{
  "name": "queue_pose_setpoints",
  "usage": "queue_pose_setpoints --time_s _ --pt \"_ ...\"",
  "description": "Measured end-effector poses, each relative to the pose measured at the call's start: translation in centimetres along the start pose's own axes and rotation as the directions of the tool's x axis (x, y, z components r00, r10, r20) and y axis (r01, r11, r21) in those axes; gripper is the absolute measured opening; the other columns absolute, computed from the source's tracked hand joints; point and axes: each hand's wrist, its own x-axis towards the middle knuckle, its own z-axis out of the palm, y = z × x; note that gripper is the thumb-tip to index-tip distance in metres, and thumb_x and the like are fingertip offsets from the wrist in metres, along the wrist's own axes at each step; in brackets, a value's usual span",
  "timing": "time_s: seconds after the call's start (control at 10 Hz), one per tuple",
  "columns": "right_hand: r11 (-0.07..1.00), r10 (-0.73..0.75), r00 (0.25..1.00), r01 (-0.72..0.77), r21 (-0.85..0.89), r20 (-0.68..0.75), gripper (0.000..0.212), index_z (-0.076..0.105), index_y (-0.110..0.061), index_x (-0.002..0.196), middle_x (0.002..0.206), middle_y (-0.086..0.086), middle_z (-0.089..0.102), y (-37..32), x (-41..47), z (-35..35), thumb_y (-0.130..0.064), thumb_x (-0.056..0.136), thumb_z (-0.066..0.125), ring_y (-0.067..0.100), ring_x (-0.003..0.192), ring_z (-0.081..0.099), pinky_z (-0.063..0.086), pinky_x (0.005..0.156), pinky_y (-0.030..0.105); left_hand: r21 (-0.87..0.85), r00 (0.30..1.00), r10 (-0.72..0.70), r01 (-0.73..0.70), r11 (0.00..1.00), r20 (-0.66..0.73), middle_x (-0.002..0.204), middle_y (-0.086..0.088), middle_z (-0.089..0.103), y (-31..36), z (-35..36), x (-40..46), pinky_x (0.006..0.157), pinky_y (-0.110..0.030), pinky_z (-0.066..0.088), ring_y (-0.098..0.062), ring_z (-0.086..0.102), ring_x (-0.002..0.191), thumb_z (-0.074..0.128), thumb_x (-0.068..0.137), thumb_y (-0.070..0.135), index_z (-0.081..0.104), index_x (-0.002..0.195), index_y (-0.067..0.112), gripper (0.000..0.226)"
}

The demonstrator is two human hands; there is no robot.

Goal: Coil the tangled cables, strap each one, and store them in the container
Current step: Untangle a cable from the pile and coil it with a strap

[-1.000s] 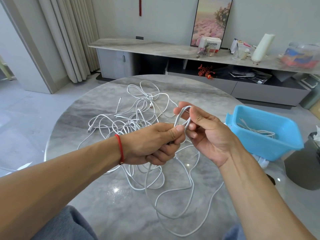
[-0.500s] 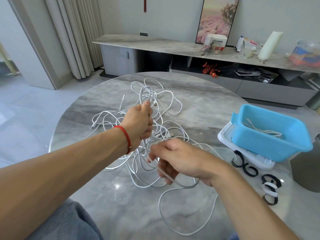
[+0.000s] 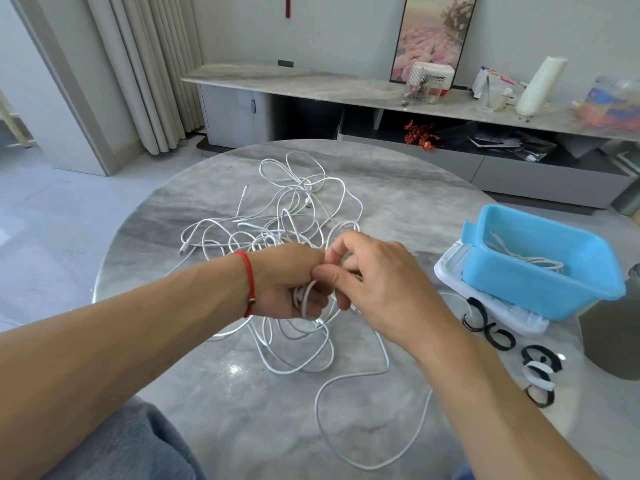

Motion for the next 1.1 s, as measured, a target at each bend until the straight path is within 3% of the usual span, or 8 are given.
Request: queue_pose_setpoints --time_s 0.2,0.3,0.4,0.6,0.7,0.8,1.0,1.1 --pt "0.993 0.008 0.998 -0.015 -0.116 -0.054 0.032 0.054 -0.028 0.087 0.060 -0.011 0.060 0.5 0.1 -0.2 -0.056 0.089 0.069 0.014 0.069 0.056 0.045 0.068 0.037 -0.127 0.983 -0.019 0.043 0.991 0.184 0.063 -0.009 0.043 -0.4 0.0 0.2 0.044 -0.024 0.036 -0.017 0.040 0.048 0.027 0.105 0.028 0.051 0.087 0.011 0.035" --pt "0.999 0.038 0.998 -0.039 -0.025 -0.045 0.031 0.059 -0.025 0.082 0.058 -0.010 0.055 1.0 0.3 -0.6 -0.050 0.085 0.077 0.009 0.062 0.052 0.040 0.060 0.031 -0.073 0.980 -0.057 0.072 0.995 0.192 0.066 -0.010 0.036 -0.1 0.5 -0.3 0.044 -0.025 0.032 -0.017 0.033 0.051 0.025 0.102 0.030 0.048 0.087 0.013 0.032" --pt "0.990 0.043 0.997 -0.052 0.135 0.066 0.017 0.067 -0.027 0.084 0.068 -0.003 0.066 1.5 0.3 -1.4 -0.037 0.087 0.079 0.012 0.067 0.062 0.052 0.069 0.038 0.001 0.980 -0.093 0.094 0.996 0.178 0.065 -0.010 0.043 0.4 0.8 -1.0 0.047 -0.026 0.030 -0.017 0.034 0.052 0.030 0.101 0.025 0.047 0.098 0.013 0.021" --pt "0.997 0.072 0.993 -0.073 -0.008 -0.089 0.033 0.067 -0.026 0.068 0.057 -0.032 0.059 2.4 0.1 -2.1 -0.053 0.073 0.086 -0.005 0.061 0.057 0.039 0.058 0.016 -0.012 0.978 -0.084 0.087 0.996 0.189 0.061 -0.008 0.047 0.7 1.0 -1.7 0.046 -0.025 0.026 -0.015 0.030 0.054 0.039 0.106 0.037 0.047 0.100 0.017 0.022" --pt "0.994 0.080 0.983 -0.091 -0.061 -0.165 0.038 0.067 -0.025 0.070 0.062 -0.017 0.064 2.4 0.2 -1.7 -0.059 0.073 0.084 0.005 0.067 0.059 0.048 0.065 0.033 -0.032 0.982 -0.084 0.091 0.995 0.171 0.061 -0.004 0.041 0.8 1.5 -1.6 0.050 -0.026 0.021 -0.014 0.031 0.050 0.038 0.104 0.037 0.046 0.084 0.019 0.027" --pt "0.984 0.097 0.976 -0.124 -0.132 -0.193 0.045 0.064 -0.024 0.069 0.065 -0.012 0.065 2.1 0.3 -1.7 -0.065 0.071 0.081 0.012 0.071 0.060 0.048 0.063 0.035 -0.076 0.965 -0.121 0.142 0.987 0.232 0.062 0.001 0.030 1.0 1.7 -1.7 0.051 -0.026 0.016 -0.013 0.021 0.054 0.032 0.098 0.065 0.043 0.066 0.025 0.053" --pt "0.958 0.165 0.958 -0.213 -0.195 -0.236 0.047 0.059 -0.022 0.065 0.060 -0.010 0.061 2.2 0.1 -2.1 -0.067 0.064 0.072 0.015 0.065 0.058 0.040 0.054 0.031 -0.007 0.933 0.033 -0.032 0.999 0.359 0.061 0.005 0.024 0.7 1.9 -2.5 0.049 -0.023 0.015 -0.012 0.015 0.055 0.037 0.080 0.084 0.046 0.071 0.025 0.060" --pt "0.974 0.204 0.960 -0.218 -0.055 -0.189 0.041 0.064 -0.025 0.066 0.050 -0.016 0.056 2.8 0.1 -2.8 -0.061 0.066 0.083 0.005 0.055 0.053 0.035 0.047 0.020 0.159 0.910 0.121 -0.198 0.967 0.396 0.063 0.005 0.019 0.5 1.7 -3.0 0.050 -0.024 0.017 -0.012 0.015 0.056 0.041 0.091 0.067 0.039 0.068 0.020 0.052"
